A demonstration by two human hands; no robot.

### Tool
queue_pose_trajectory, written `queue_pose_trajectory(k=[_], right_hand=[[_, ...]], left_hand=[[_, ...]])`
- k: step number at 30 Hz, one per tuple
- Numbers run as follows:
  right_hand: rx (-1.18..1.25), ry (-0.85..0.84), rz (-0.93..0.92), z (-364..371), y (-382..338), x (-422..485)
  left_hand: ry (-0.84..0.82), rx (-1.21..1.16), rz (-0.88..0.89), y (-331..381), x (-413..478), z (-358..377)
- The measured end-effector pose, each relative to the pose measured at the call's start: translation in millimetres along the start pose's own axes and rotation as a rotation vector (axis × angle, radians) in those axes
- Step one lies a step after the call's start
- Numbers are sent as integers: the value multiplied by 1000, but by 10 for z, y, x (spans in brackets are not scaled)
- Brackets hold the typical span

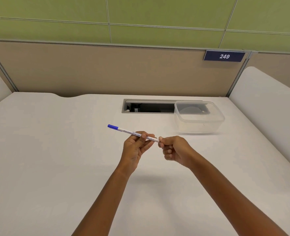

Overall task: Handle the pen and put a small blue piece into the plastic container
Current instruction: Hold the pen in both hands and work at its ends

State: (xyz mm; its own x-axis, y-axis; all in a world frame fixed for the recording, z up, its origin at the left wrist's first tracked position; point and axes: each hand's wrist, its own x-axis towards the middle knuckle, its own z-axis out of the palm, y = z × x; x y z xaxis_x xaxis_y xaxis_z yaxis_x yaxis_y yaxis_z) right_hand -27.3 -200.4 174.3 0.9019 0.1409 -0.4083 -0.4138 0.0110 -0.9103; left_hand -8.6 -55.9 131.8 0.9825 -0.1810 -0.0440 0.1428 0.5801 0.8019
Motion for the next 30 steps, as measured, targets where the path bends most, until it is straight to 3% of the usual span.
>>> queue_pose_trajectory(k=[3,5,9,12,18,23,27,30], right_hand=[[295,-143,181,-29,12,1],[240,-101,145,11,36,-1],[-540,276,-372,119,159,-25],[-972,445,-680,123,233,-42],[-1297,534,-953,91,216,-59],[-1048,450,-861,88,222,-24],[-628,345,-589,128,185,-11],[-129,223,-272,141,130,5]], left_hand=[[-3,19,9,-5,0,-2],[17,15,13,-14,1,-1],[91,-30,19,-20,14,7],[114,-42,14,-6,21,6],[92,-63,0,7,-12,25],[64,-57,2,5,-28,21],[33,-31,15,19,-32,22],[18,-18,30,16,-30,32]])
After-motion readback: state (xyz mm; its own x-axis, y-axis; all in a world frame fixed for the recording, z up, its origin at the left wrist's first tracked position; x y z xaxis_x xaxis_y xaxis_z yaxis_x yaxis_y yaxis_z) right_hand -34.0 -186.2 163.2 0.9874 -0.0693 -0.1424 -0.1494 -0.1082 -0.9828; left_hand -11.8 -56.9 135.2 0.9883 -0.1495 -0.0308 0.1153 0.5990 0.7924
